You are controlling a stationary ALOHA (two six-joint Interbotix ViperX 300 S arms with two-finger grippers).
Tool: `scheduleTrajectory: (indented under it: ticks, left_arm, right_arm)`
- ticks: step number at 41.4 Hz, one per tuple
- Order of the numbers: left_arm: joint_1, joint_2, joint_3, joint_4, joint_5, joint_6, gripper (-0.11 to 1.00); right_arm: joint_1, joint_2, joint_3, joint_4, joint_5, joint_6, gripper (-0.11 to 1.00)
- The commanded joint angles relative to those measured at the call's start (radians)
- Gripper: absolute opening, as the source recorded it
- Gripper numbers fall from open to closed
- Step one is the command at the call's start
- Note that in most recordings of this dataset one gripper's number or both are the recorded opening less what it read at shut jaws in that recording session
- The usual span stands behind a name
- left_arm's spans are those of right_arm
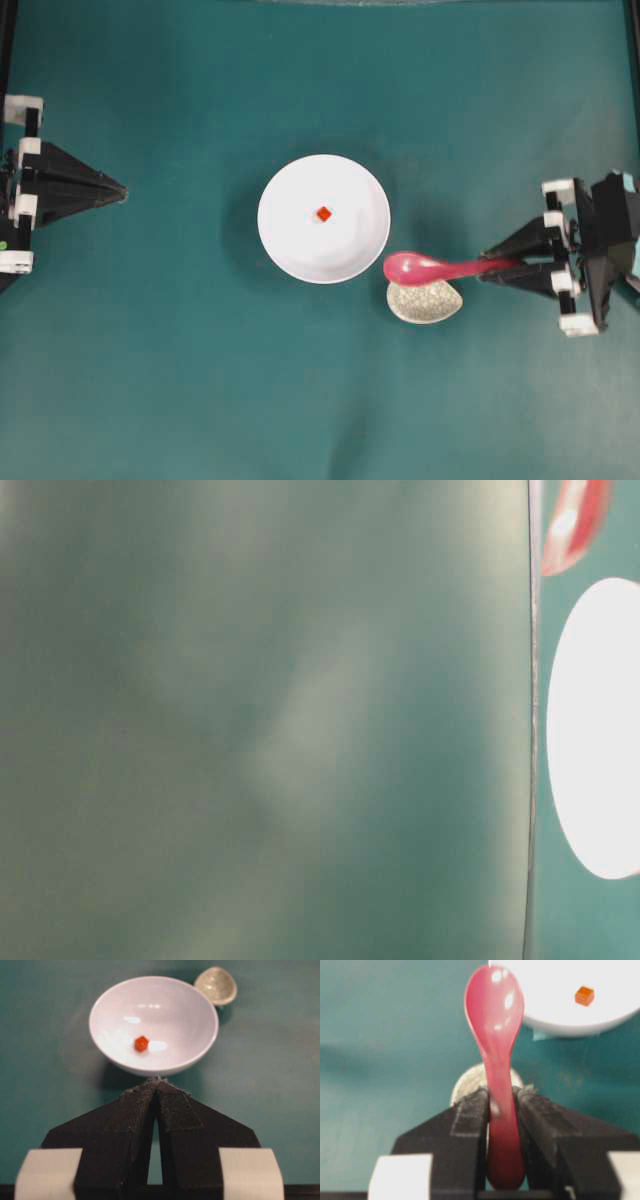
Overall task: Grip the spoon and scoop the red block from the bowl with right arm.
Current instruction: 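Lift the pink spoon out of the rest toward the white bowl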
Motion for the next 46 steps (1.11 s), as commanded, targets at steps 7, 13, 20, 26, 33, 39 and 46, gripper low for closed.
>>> scheduleTrajectory:
  ticks: [7,13,20,26,33,39,46]
  left_arm:
    - [0.002,0.005,-0.028,0.003,-0.006,0.002,0.00]
    - [0.002,0.003,-0.028,0.003,-0.009,0.002,0.00]
    - [0.002,0.003,-0.028,0.003,-0.012,0.006,0.00]
    - [0.002,0.000,-0.029,0.003,-0.011,0.009,0.00]
    - [0.002,-0.009,-0.029,0.003,-0.012,0.008,0.00]
    - [0.002,-0.014,-0.029,0.003,-0.011,0.008,0.00]
    - [0.002,-0.014,-0.029,0.003,-0.011,0.005,0.00]
  right_arm:
    - [-0.206,-0.081,-0.130,-0.005,0.296,-0.112,0.24]
    - [-0.330,-0.078,-0.227,-0.017,0.457,-0.117,0.24]
    - [-0.419,-0.043,-0.337,-0.078,0.611,-0.118,0.24]
    - [-0.465,0.015,-0.417,-0.135,0.729,-0.114,0.24]
    - [-0.500,0.115,-0.515,-0.161,0.861,-0.095,0.24]
    - [-0.518,0.204,-0.600,-0.187,0.939,-0.061,0.24]
    - [-0.522,0.305,-0.692,-0.250,1.028,-0.006,0.24]
